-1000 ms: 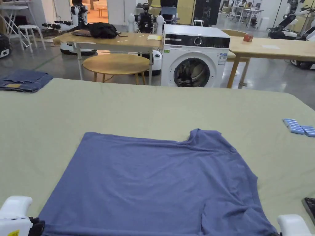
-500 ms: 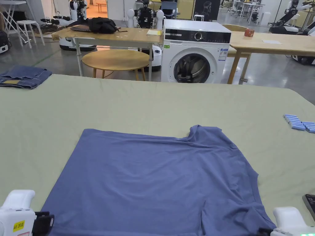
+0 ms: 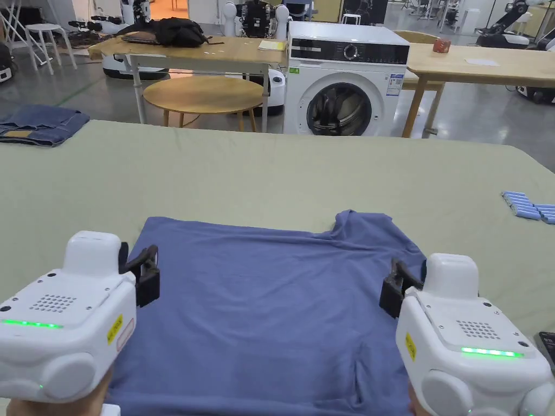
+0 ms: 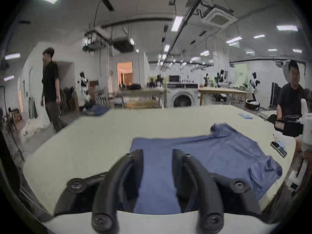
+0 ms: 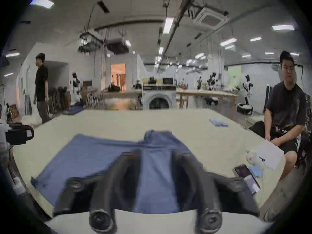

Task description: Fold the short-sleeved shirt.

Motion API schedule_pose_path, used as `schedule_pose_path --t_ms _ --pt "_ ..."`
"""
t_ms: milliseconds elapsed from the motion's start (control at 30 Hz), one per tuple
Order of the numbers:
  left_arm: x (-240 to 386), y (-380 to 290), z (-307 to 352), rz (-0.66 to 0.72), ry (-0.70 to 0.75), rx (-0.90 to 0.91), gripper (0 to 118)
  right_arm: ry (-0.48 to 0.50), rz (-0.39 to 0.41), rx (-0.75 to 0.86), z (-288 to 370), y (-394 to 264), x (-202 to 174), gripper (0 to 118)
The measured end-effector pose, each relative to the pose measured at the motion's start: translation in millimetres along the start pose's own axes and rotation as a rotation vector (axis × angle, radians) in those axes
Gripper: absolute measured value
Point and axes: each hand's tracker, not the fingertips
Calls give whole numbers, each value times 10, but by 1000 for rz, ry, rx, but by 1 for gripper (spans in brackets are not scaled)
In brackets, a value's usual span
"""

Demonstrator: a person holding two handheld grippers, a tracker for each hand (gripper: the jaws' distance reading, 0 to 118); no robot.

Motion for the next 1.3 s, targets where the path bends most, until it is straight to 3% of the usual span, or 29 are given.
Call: schedule_pose_path --t_ms 67,300,567,700,733,767,833,933,1133,1233,1300 --pt "81 28 26 -39 37 33 0 -17 -1 36 -5 0 -99 2" --pt "-1 -1 28 42 17 -15 0 29 -18 -3 -323 -122 -56 0" --pt "-607 -265 65 108 -22 -388 0 37 -2 -91 -613 -380 68 0" --pt "-926 -452 137 171 -41 -548 0 48 14 -123 -621 -481 42 0" --pt "-1013 -516 144 187 -32 -589 0 52 22 -132 -370 -428 -109 0" --pt "-1059 -558 142 187 -32 -628 9 57 27 -139 -352 -442 -135 0" --pt "-1144 -653 128 208 -39 -680 41 65 30 -159 -356 -488 -167 0" --pt "-1221 -823 85 260 -27 -751 56 70 38 -179 -393 -535 -173 0" --pt "-1168 -1215 -132 205 66 -903 56 71 57 -211 -281 -544 -189 0" --pt "-1140 -1218 -96 203 82 -831 55 71 67 -232 -194 -549 -146 0" --pt "-1059 -1229 -78 119 38 -796 39 64 70 -251 -102 -509 -94 0"
